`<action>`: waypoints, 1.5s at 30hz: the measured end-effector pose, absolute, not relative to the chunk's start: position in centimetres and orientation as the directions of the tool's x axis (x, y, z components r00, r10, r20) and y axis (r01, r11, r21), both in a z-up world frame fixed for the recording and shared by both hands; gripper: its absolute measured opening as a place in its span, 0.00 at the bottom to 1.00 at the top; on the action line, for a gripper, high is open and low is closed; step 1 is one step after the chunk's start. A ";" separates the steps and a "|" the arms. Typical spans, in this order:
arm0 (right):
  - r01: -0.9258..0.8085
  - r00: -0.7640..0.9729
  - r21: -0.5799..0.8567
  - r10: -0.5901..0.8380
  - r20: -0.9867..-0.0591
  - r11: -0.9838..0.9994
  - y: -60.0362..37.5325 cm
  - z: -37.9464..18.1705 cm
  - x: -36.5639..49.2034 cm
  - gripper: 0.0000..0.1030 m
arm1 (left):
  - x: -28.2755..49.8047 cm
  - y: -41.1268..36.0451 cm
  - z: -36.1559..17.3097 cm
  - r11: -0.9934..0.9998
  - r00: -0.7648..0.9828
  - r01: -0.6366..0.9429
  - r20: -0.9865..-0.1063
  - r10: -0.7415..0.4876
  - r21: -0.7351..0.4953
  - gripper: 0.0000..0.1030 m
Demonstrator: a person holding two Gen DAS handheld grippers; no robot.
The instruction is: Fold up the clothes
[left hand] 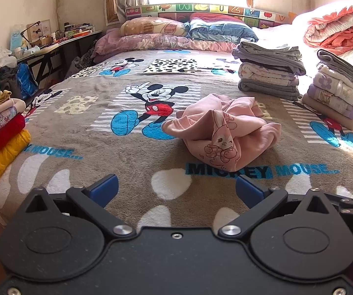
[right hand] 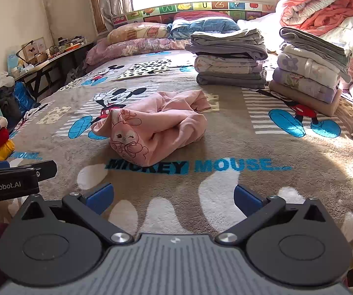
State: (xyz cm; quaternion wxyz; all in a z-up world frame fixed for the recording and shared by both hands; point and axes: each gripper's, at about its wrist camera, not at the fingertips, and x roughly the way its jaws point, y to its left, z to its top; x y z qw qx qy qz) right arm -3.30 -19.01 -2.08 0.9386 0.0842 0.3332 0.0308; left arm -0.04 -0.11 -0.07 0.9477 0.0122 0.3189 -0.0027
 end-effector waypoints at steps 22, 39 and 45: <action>-0.004 0.775 0.170 0.110 -0.623 0.985 -19.0 -2.5 -3.0 1.00 | 0.4 -0.4 -0.5 0.999 0.786 0.018 -0.618 0.003 0.028 1.00; -0.001 0.767 0.168 0.108 -0.632 0.986 -19.0 -2.7 -2.8 1.00 | 0.5 -0.5 -1.0 0.999 0.780 0.028 -0.626 -0.009 0.020 1.00; -0.002 0.766 0.168 0.110 -0.633 0.986 -18.9 -2.8 -3.0 1.00 | 0.6 -0.4 -1.1 0.999 0.778 0.029 -0.628 -0.012 0.017 1.00</action>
